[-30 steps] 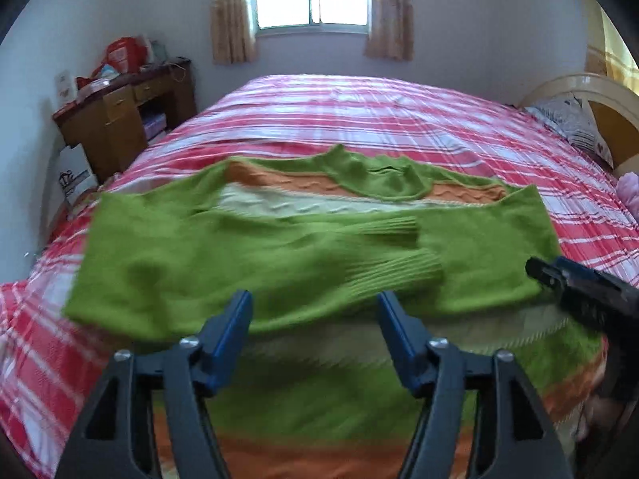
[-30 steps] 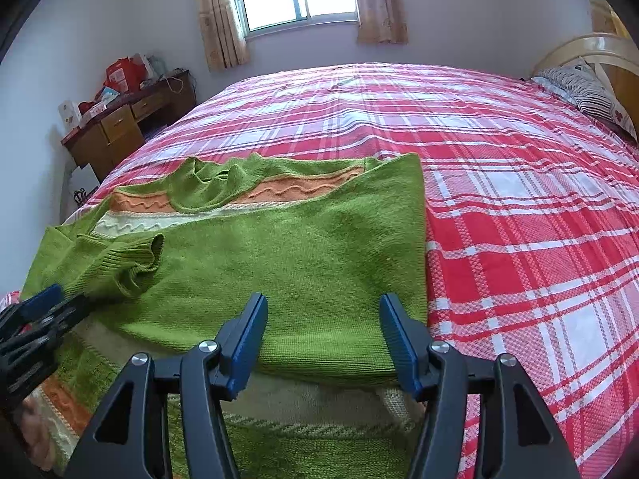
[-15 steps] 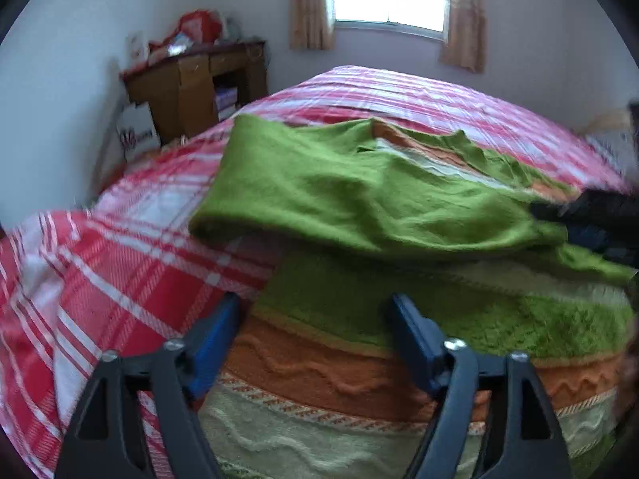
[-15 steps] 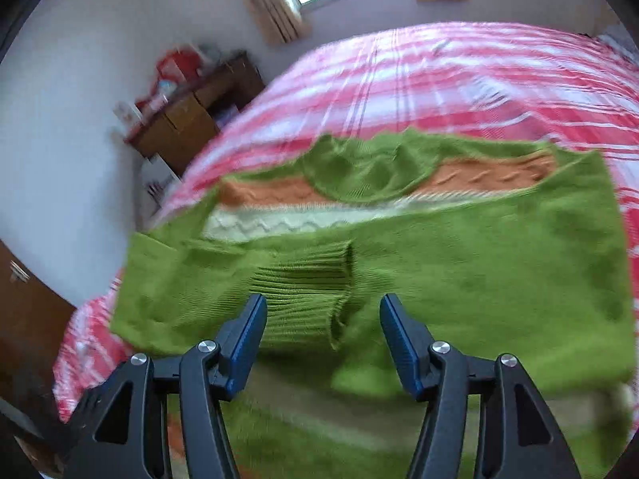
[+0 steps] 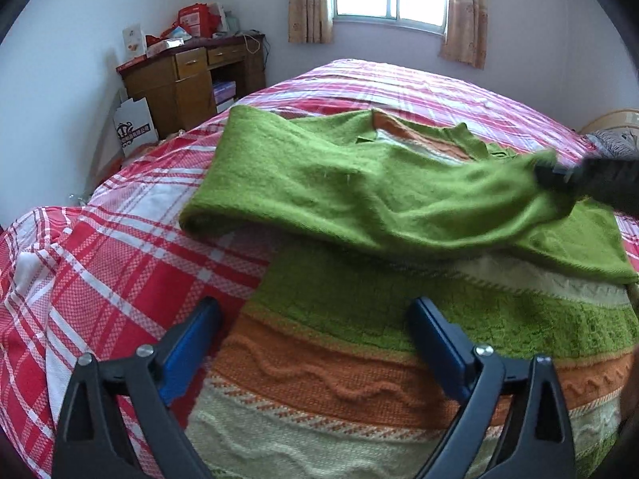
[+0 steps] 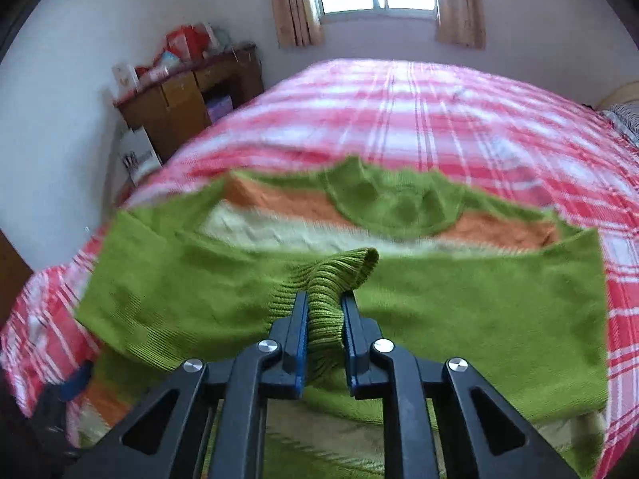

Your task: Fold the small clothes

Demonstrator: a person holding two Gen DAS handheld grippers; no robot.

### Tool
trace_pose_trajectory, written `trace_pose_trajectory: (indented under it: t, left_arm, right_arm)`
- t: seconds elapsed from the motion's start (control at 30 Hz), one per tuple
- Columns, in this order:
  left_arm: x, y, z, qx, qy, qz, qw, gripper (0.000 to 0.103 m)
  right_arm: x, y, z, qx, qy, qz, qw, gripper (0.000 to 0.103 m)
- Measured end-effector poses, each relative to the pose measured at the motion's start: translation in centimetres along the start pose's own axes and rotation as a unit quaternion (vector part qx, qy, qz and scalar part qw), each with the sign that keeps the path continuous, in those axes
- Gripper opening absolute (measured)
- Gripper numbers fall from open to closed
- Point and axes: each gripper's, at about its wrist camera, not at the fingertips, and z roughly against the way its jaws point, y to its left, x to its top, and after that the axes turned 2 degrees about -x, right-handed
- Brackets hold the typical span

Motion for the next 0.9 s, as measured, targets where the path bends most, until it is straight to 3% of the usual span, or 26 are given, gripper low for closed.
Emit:
trace_pose_trajectory:
  t: [0.23, 0.4, 0.57, 0.9]
  left_arm:
    - [0.0, 0.1, -0.1, 0.003, 0.001, 0.000, 1.0000, 0.100]
    - [0.0, 0.2, -0.2, 0.006, 0.002, 0.001, 1.0000, 0.101]
    - [0.0, 0.2, -0.2, 0.006, 0.003, 0.001, 1.0000, 0.101]
    - [0.0, 0.3, -0.2, 0.013, 0.005, 0.002, 0.9999, 0.103]
  right_arm:
    - [4.5, -0.3, 7.6, -0.015, -0.098, 0.026, 0.995, 0.014]
    - [5.2, -3.1, 9.7, -0.054, -0.116, 0.031, 0.991, 0.014]
    - [3.0, -10.3, 9.2, -0.112, -0.089, 0.002, 0.990, 0.013]
    - [-3.9, -17.6, 3.8, -0.122, 0.011, -0.063, 0.990, 0.013]
